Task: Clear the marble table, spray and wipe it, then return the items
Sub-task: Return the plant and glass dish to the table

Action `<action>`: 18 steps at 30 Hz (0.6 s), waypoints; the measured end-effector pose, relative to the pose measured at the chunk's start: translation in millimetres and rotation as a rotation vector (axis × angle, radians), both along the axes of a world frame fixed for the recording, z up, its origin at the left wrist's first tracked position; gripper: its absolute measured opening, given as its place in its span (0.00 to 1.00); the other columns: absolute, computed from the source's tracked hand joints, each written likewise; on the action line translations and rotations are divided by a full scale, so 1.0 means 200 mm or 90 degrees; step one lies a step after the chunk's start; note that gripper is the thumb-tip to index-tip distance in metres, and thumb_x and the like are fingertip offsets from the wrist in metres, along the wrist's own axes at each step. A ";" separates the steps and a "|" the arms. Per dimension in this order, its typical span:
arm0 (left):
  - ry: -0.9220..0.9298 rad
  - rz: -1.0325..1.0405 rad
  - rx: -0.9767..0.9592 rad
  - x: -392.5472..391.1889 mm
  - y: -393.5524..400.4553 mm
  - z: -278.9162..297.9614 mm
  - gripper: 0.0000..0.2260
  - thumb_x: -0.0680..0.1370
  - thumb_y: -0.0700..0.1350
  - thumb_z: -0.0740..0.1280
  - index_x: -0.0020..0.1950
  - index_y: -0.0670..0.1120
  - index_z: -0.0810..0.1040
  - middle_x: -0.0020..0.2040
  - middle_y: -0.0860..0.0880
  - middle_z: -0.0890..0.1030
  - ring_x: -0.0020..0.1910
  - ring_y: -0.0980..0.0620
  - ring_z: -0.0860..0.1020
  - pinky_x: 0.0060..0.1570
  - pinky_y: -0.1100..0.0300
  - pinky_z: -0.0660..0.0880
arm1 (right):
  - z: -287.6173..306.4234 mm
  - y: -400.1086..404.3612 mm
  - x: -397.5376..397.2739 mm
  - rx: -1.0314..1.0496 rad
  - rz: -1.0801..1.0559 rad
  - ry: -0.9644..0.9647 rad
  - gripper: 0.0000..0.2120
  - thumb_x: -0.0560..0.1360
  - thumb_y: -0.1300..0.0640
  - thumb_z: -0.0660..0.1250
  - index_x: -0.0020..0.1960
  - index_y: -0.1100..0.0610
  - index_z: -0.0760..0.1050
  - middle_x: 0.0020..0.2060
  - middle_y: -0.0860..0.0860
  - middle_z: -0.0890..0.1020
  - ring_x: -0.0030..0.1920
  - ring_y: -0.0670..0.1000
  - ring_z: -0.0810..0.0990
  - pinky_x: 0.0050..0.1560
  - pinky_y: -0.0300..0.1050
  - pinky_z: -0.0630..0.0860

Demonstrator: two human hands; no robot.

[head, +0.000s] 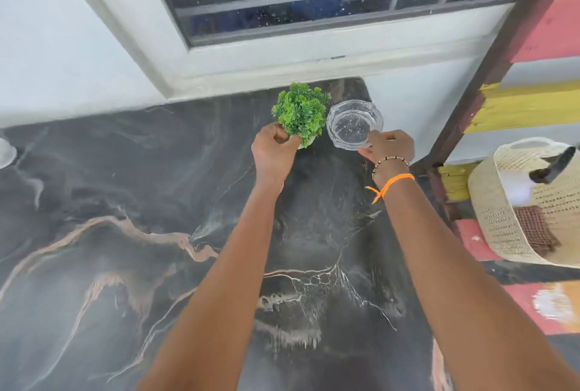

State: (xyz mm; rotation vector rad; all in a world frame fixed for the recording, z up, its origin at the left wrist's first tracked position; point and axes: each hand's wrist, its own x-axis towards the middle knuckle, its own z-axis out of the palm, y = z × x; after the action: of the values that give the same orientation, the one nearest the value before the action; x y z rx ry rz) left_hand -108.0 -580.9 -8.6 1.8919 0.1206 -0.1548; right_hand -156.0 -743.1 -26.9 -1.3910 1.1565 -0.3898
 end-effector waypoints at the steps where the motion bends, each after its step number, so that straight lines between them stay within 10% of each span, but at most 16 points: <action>1: -0.005 -0.005 0.000 0.05 -0.03 -0.01 0.16 0.69 0.36 0.66 0.28 0.48 0.62 0.27 0.52 0.65 0.28 0.54 0.63 0.35 0.59 0.66 | -0.01 -0.03 0.06 -0.018 -0.006 0.018 0.16 0.70 0.63 0.65 0.27 0.56 0.64 0.25 0.52 0.72 0.31 0.58 0.83 0.31 0.51 0.75; 5: -0.004 -0.013 -0.008 0.24 -0.13 -0.06 0.15 0.69 0.37 0.66 0.29 0.48 0.63 0.27 0.51 0.66 0.28 0.53 0.63 0.40 0.58 0.69 | -0.03 -0.11 0.28 -0.055 -0.012 0.094 0.23 0.73 0.59 0.65 0.23 0.54 0.59 0.08 0.45 0.64 0.34 0.59 0.84 0.22 0.43 0.64; 13: -0.016 -0.018 0.002 0.43 -0.23 -0.14 0.14 0.70 0.37 0.66 0.30 0.48 0.64 0.28 0.52 0.67 0.29 0.54 0.64 0.39 0.58 0.67 | -0.08 -0.16 0.44 -0.052 0.024 0.167 0.23 0.72 0.59 0.66 0.21 0.55 0.62 0.07 0.45 0.65 0.29 0.53 0.82 0.19 0.38 0.67; 18: 0.006 -0.006 -0.019 0.44 -0.25 -0.13 0.13 0.71 0.39 0.67 0.30 0.49 0.67 0.41 0.44 0.79 0.38 0.61 0.73 0.47 0.59 0.69 | -0.09 -0.19 0.44 -0.012 0.044 0.102 0.14 0.73 0.64 0.66 0.29 0.59 0.72 0.37 0.62 0.83 0.38 0.58 0.83 0.48 0.55 0.81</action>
State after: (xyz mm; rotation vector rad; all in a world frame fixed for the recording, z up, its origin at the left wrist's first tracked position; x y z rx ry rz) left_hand -20.5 -630.3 -34.7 1.8631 0.1145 -0.1712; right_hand -68.4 -780.3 -44.0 -1.4958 1.2343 -0.2440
